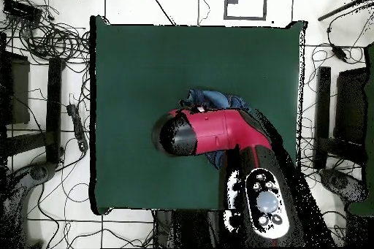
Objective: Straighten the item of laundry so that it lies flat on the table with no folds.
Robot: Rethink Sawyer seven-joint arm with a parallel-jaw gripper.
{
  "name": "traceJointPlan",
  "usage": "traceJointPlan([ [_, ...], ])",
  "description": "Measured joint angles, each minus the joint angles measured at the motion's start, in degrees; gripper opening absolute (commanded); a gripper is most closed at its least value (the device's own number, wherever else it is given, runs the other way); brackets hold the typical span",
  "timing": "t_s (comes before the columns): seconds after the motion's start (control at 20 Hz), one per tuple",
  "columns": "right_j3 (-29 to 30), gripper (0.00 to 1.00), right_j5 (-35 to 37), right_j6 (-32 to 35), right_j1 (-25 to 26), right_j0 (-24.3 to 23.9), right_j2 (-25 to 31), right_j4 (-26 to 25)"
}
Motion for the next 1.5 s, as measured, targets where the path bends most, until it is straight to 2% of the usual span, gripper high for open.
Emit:
traceJointPlan([
  [0.8, 0.76, 0.00, -0.38, 0.00, -0.24, 2.48, -3.02, 2.19],
  [1.5, 1.40, 0.00, -0.38, 0.02, -1.56, 11.13, -8.07, 6.02],
])
